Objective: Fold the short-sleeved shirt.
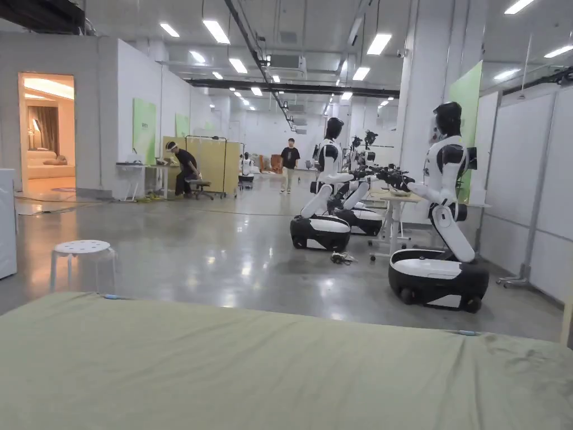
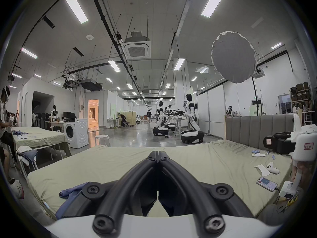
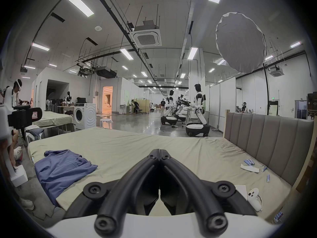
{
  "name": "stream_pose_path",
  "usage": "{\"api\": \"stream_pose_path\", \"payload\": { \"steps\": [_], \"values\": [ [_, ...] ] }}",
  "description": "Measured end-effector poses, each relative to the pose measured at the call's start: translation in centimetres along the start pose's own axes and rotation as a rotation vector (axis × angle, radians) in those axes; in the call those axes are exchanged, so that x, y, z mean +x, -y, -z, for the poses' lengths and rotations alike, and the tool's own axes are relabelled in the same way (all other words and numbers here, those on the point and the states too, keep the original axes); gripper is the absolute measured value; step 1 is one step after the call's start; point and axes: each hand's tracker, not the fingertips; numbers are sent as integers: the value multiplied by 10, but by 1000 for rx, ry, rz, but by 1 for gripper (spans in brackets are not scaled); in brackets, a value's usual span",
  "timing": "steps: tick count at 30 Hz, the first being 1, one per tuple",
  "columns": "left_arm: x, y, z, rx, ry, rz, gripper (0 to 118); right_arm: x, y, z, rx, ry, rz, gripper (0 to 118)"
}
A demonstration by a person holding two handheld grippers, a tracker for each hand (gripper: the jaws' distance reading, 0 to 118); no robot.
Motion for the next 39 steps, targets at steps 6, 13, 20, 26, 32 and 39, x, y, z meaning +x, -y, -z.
{"api": "stream_pose_path", "payload": {
  "steps": [6, 13, 20, 26, 32, 39],
  "values": [
    [-2, 0, 1, -3, -1, -4, 0, 2, 1, 1, -3, 7, 13, 0],
    [-5, 0, 4, -17, -5, -29, 0, 4, 3, 0, -9, 8, 23, 0],
    [-2, 0, 8, -35, -23, -30, 0, 6, 3, 1, -15, 12, 19, 0],
    [-5, 2, 9, -46, -5, -62, 0, 8, 5, 1, -24, 23, 11, 0],
    [-11, -2, 6, -39, -8, -55, 0, 10, 6, 1, -36, 41, -21, 0],
    [-14, -4, 7, -40, -38, -7, 0, 12, 7, 2, -49, 50, -44, 0]
  ]
}}
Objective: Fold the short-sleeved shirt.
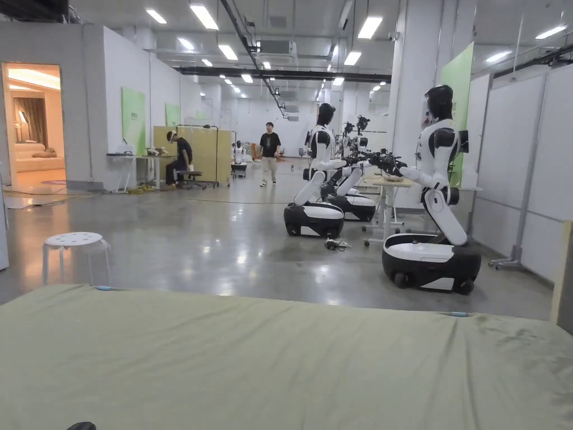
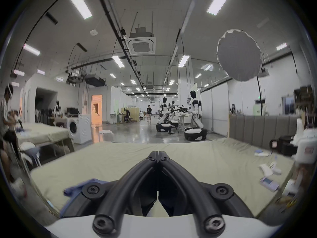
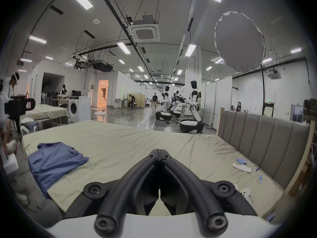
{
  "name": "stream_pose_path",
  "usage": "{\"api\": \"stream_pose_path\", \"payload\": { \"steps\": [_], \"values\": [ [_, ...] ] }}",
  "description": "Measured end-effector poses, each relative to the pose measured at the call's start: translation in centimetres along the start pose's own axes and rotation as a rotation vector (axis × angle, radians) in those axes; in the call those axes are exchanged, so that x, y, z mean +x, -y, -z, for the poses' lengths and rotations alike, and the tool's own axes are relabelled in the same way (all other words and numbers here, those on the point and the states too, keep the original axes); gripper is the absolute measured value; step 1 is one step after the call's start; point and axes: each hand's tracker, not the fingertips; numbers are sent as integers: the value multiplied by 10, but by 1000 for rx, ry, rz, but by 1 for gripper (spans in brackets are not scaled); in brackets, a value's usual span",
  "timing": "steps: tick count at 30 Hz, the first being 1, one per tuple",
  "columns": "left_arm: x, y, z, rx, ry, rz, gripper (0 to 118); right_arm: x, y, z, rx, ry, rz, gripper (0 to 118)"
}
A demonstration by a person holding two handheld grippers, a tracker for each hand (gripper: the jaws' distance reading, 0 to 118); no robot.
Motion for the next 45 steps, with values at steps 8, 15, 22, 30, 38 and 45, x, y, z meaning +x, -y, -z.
{"api": "stream_pose_path", "payload": {
  "steps": [8, 15, 22, 30, 38, 45],
  "values": [
    [55, 51, 5, 12, -78, 1148, 0, -32, 8, 9, -12, 98, -788, 0],
    [52, 129, 6, -164, 182, 1534, 0, -45, 84, -1, 5, -75, -1641, 0],
    [64, 127, 6, -200, 215, 1377, 0, -40, 92, -8, 58, -150, -1659, 0],
    [31, 27, 22, -108, 63, 443, 0, -8, 9, 14, 12, 127, -570, 0],
    [-9, 42, 8, -114, 62, -145, 0, 27, 14, 1, -31, 36, 153, 0],
    [-3, 31, 7, -92, 88, -82, 0, 15, 13, 0, -39, 45, 85, 0]
  ]
}}
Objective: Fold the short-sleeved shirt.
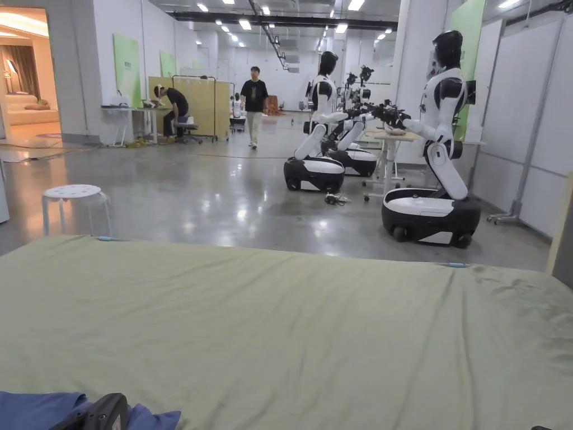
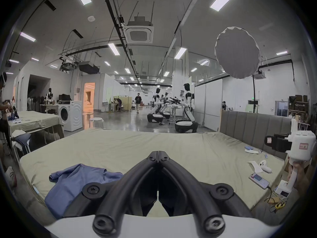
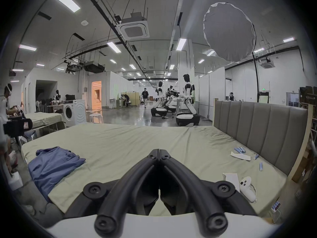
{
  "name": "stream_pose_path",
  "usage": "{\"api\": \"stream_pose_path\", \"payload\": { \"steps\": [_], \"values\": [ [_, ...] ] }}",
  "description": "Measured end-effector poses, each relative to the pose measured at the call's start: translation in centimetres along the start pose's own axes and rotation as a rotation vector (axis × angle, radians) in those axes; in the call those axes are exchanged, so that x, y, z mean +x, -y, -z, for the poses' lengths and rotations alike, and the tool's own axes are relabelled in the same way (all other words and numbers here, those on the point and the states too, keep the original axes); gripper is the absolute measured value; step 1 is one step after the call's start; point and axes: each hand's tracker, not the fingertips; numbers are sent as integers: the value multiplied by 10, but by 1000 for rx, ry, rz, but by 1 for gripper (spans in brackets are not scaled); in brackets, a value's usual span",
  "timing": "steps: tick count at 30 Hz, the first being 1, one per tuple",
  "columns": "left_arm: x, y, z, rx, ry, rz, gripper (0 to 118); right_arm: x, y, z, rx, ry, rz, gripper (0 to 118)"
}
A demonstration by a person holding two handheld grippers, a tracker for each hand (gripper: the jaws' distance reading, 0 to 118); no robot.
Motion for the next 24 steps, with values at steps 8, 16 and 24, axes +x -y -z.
{"api": "stream_pose_path", "payload": {
  "steps": [8, 16, 24],
  "values": [
    [-17, -8, -17, 16, -55, 13, 0, -25, -2, 12, 0, -86, -27, 0],
    [-51, -12, -55, -14, -205, 60, 0, -80, 2, 36, -9, -275, -10, 0],
    [-88, -7, -64, -90, -308, 13, 0, -119, 1, 36, -20, -369, -46, 0]
  ]
}}
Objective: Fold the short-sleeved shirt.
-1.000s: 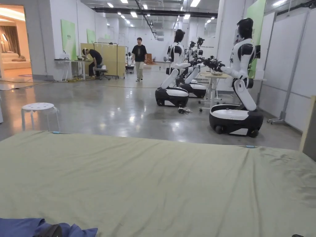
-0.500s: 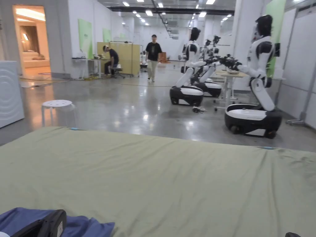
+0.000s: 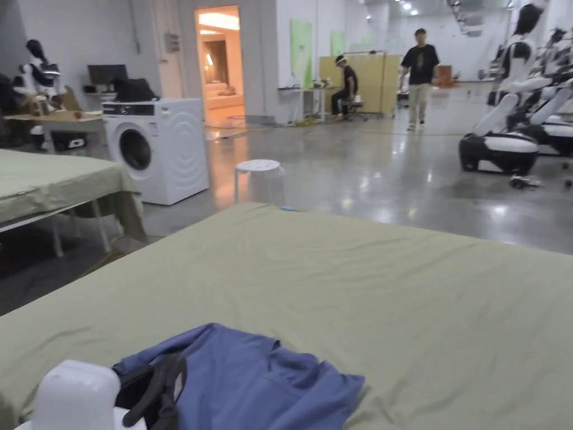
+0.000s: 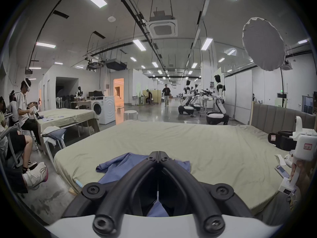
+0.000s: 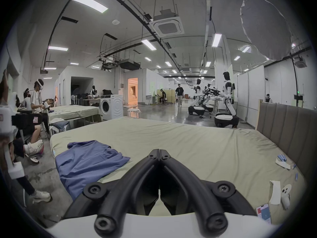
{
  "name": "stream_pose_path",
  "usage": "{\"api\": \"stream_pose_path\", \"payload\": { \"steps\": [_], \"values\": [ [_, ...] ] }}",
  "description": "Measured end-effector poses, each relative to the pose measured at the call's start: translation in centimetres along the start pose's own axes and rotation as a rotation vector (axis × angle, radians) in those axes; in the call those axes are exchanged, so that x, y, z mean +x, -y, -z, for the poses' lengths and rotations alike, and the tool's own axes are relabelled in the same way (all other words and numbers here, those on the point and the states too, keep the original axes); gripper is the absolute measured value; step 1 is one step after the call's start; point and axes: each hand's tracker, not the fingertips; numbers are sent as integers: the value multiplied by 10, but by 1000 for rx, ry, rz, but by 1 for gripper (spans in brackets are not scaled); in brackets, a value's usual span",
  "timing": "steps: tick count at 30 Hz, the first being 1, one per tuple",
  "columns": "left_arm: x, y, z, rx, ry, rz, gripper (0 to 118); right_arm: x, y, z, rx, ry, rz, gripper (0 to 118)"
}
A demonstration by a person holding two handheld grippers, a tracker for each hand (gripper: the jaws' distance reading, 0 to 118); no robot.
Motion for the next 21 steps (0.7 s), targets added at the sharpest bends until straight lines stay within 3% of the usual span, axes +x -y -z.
{"api": "stream_pose_path", "payload": {
  "steps": [3, 5, 7, 8, 15, 19, 21],
  "values": [
    [-14, 6, 14, -24, 11, 0, 10, -3, 5, -3, -14, -1, -43, 0],
    [-21, 11, 36, -103, 57, 0, 46, -1, 8, -6, -33, 9, -60, 0],
    [-24, 19, 66, -212, 113, -3, 89, 4, 12, -7, -55, 15, -49, 0],
    [-25, 24, 83, -258, 143, -6, 99, 7, 14, -8, -65, 17, -39, 0],
    [-38, 73, 220, -500, 241, -38, 100, 32, 29, -18, -134, 80, 4, 0],
    [-38, 104, 294, -661, 206, -41, 100, 49, 36, -24, -174, 127, 19, 0],
    [-39, 121, 324, -738, 193, -50, 90, 54, 38, -25, -191, 162, 12, 0]
  ]
}}
